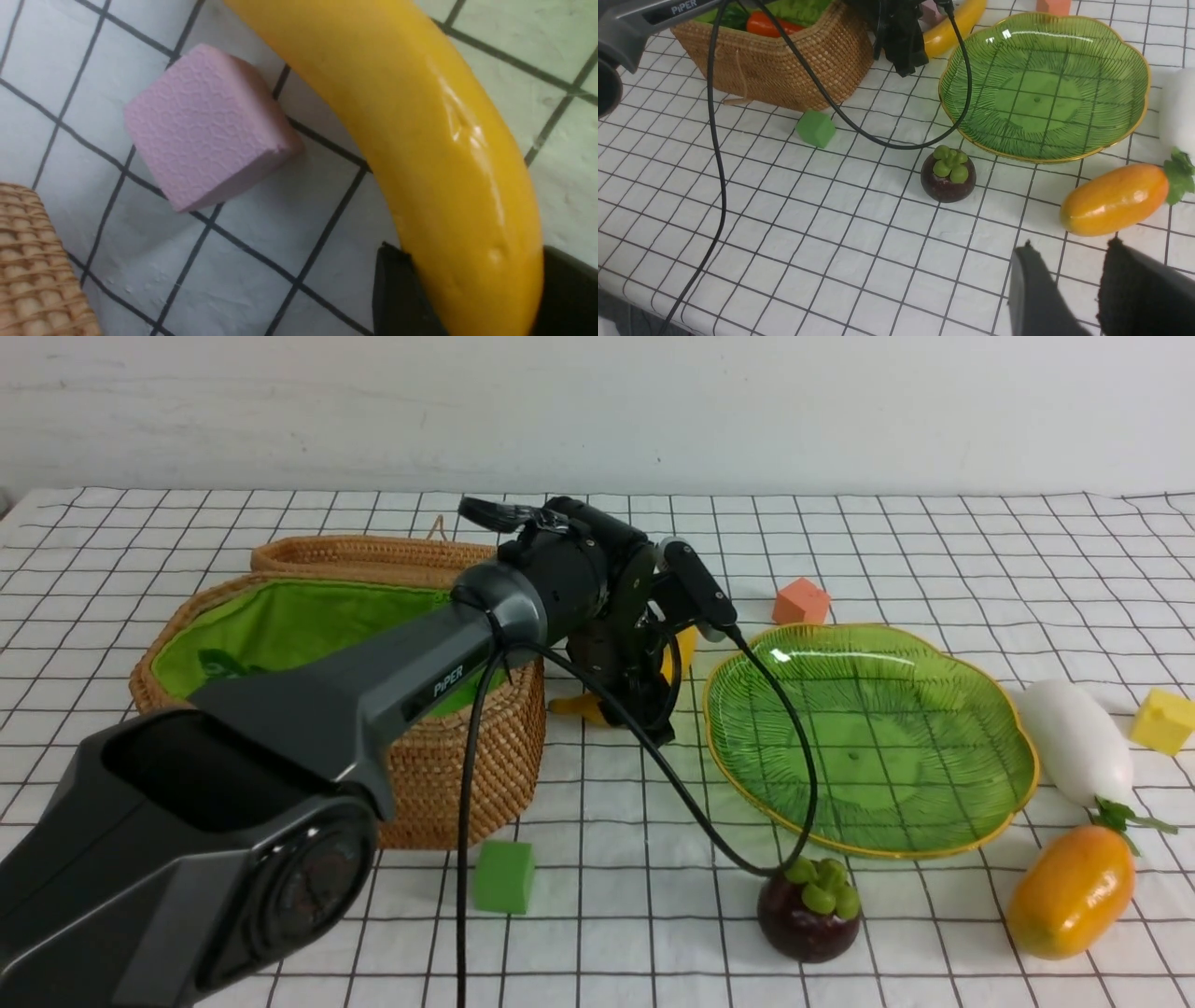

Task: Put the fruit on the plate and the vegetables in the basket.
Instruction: Use the left arm to grab a banana and put it into the right plate, then use the right arm to grab a mangosteen and put it into the right plate

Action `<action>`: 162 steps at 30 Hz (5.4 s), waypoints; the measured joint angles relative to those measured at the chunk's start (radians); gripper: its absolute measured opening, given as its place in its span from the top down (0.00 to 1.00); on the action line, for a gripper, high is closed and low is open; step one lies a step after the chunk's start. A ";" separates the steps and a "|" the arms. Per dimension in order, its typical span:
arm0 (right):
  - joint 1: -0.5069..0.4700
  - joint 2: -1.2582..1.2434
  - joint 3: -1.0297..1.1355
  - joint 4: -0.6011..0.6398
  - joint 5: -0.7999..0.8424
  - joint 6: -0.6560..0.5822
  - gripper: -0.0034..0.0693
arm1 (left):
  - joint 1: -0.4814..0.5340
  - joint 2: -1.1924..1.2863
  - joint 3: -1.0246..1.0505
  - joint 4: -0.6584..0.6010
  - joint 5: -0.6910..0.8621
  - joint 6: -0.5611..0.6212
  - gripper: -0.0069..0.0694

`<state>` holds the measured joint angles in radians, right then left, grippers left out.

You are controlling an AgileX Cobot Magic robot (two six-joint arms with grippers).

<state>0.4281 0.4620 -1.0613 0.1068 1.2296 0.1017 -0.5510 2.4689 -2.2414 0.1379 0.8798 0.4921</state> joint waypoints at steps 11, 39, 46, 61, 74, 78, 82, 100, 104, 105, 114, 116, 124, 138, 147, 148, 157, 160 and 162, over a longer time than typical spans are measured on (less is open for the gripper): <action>0.000 0.000 0.000 -0.002 0.015 0.000 0.63 | -0.003 -0.136 0.000 -0.077 0.096 0.034 0.48; 0.000 0.000 0.000 -0.200 0.036 0.086 0.63 | -0.172 -0.075 0.000 -0.367 -0.006 0.535 0.25; 0.000 0.000 0.000 -0.204 0.036 0.086 0.63 | -0.171 -0.144 0.001 -0.378 0.072 0.469 0.06; 0.000 0.367 0.000 -0.058 -0.091 0.063 0.63 | -0.171 -0.723 0.004 -0.211 0.365 -0.464 0.93; 0.003 0.746 0.002 0.196 -0.148 -0.065 0.72 | -0.169 -1.292 0.783 -0.160 0.288 -0.536 0.93; 0.004 0.851 0.002 0.200 -0.160 -0.066 0.70 | -0.168 -1.528 1.117 -0.165 0.097 -0.536 0.93; 0.004 0.964 -0.019 0.200 -0.175 -0.067 0.55 | -0.168 -1.805 1.447 -0.194 -0.187 -0.536 0.93; 0.013 1.331 -0.182 0.123 -0.342 -0.042 0.12 | -0.168 -1.937 1.586 -0.209 -0.346 -0.536 0.93; 0.014 1.376 -0.194 0.122 -0.352 -0.041 0.11 | -0.168 -1.937 1.586 -0.210 -0.346 -0.536 0.93; 0.014 1.384 -0.194 0.122 -0.352 -0.041 0.11 | -0.168 -1.937 1.586 -0.210 -0.346 -0.536 0.93; 0.015 1.440 -0.211 0.125 -0.354 -0.041 0.11 | -0.168 -1.937 1.586 -0.210 -0.346 -0.536 0.93; 0.015 1.443 -0.211 0.126 -0.353 -0.041 0.12 | -0.168 -1.937 1.586 -0.210 -0.346 -0.536 0.93; 0.013 1.445 -0.213 0.204 -0.324 -0.093 0.14 | -0.168 -1.937 1.586 -0.210 -0.346 -0.536 0.93; -0.027 1.225 -0.266 0.050 -0.477 -0.044 0.14 | -0.168 -1.937 1.586 -0.210 -0.445 -0.516 0.93; -0.126 1.408 -0.281 -0.051 -0.795 -0.018 0.14 | -0.168 -1.937 1.586 -0.227 -0.489 -0.492 0.93; -0.126 1.420 -0.284 -0.051 -0.799 -0.018 0.13 | -0.168 -1.937 1.586 -0.229 -0.486 -0.492 0.93; -0.127 1.384 -0.326 -0.050 -0.699 -0.017 0.04 | -0.168 -1.937 1.586 -0.230 -0.459 -0.492 0.93; -0.131 1.329 -0.351 -0.050 -0.617 -0.017 0.10 | -0.168 -1.937 1.586 -0.230 -0.457 -0.492 0.93; -0.136 1.246 -0.376 -0.053 -0.476 -0.016 0.21 | -0.168 -1.937 1.586 -0.230 -0.453 -0.492 0.93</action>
<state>0.2920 1.7081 -1.4374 0.0534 0.7535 0.0853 -0.7189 0.5321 -0.6556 -0.0919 0.4265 0.0000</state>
